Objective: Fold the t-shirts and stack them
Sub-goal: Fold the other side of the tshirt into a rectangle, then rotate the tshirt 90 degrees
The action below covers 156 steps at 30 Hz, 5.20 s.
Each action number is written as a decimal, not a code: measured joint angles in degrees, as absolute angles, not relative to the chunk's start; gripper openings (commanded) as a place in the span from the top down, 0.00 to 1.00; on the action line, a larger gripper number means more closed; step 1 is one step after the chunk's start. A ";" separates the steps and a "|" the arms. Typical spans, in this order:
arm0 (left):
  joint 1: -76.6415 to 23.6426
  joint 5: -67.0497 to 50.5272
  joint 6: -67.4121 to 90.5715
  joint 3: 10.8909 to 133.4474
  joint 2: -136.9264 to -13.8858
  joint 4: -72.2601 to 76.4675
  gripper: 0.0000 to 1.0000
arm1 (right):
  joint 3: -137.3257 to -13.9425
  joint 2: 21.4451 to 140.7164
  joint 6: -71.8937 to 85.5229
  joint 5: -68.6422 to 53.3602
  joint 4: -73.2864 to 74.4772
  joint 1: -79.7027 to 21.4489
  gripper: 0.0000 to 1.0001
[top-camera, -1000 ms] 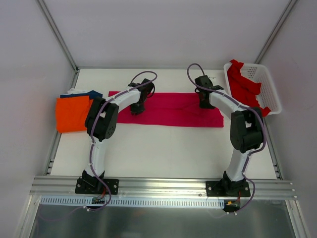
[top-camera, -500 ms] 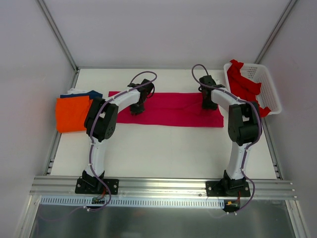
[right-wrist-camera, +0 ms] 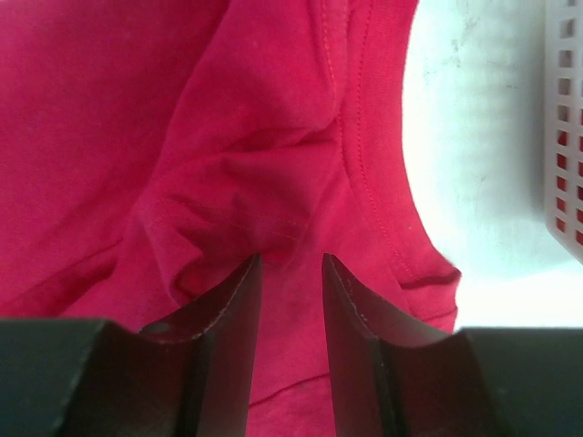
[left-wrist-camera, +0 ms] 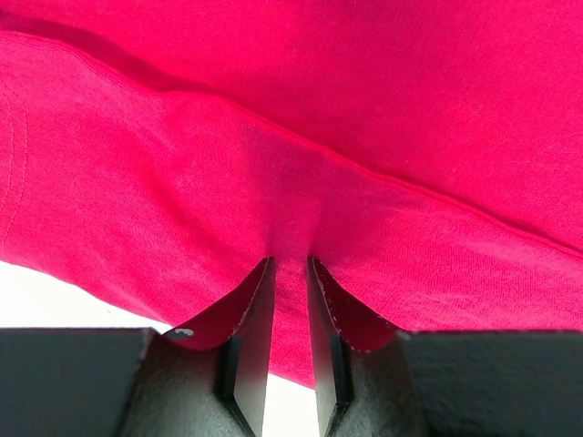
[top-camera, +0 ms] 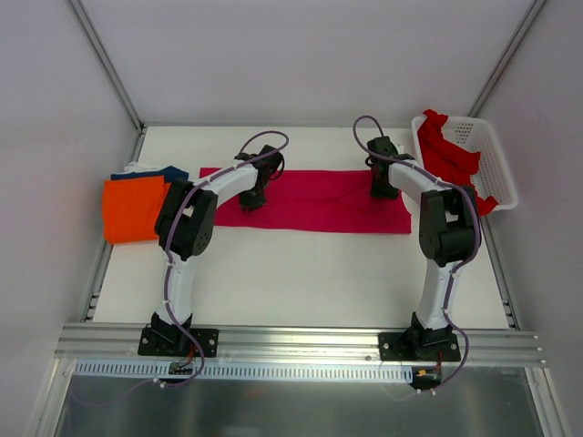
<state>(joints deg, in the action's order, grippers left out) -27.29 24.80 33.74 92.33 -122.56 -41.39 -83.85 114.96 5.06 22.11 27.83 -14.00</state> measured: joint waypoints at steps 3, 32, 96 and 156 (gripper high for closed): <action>-27.29 24.84 33.76 92.16 -122.50 -41.25 0.79 | -83.85 115.15 5.41 21.56 26.79 -14.00 0.71; -26.92 24.62 33.76 90.78 -121.62 -40.12 0.79 | -83.92 116.99 5.78 21.17 24.75 -13.85 0.80; -25.76 23.99 33.52 87.81 -119.68 -38.22 0.79 | -108.57 128.44 -3.07 35.55 37.21 -10.90 0.27; -24.64 22.55 33.45 83.68 -116.95 -36.36 0.82 | -72.49 96.60 6.44 -4.40 17.21 -17.45 0.87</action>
<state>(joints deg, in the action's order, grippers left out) -24.64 22.55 33.45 83.68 -116.95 -36.36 -72.49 96.60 6.44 -4.40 17.21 -17.45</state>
